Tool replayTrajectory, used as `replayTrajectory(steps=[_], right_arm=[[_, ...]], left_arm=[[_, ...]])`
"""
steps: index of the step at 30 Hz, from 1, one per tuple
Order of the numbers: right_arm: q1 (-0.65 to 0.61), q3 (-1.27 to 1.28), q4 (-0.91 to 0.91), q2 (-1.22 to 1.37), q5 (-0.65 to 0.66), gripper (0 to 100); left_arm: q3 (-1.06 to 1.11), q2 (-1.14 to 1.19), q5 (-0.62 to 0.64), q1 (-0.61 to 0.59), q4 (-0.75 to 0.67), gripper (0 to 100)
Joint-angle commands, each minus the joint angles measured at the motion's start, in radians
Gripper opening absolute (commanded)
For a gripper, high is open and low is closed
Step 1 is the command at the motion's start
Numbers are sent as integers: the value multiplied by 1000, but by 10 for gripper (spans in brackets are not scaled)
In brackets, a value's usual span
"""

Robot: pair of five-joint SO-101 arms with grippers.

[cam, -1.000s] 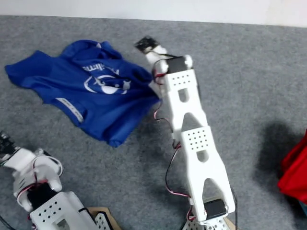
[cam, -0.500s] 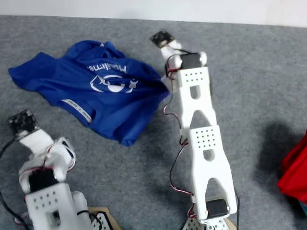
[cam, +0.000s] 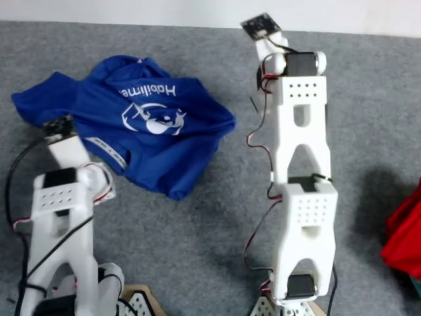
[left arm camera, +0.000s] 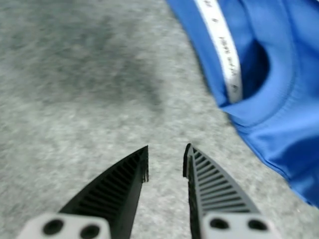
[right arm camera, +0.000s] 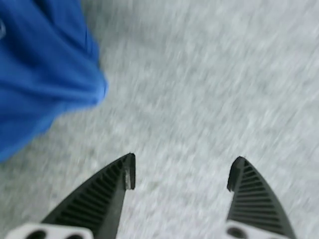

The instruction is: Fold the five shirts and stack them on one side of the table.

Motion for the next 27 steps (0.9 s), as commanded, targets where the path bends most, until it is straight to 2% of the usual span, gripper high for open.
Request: replayTrajectory(steps=[1,4,10,23,27], right_arm=[[22,173,-4,-156,-14,296],[54,263,-41,-205,-12,296],[114,392,-77,-274,-15,296],[174,750,-321,-400,-18,296],[170,874,-401,-475,-18,296]], left_arm=[[-45,8,3,116,23,136],[-61,13,-8,206,66,137],[-71,15,-137,358,153,137],[-84,19,-121,536,81,137],[-148,127,-75,542,86,137]])
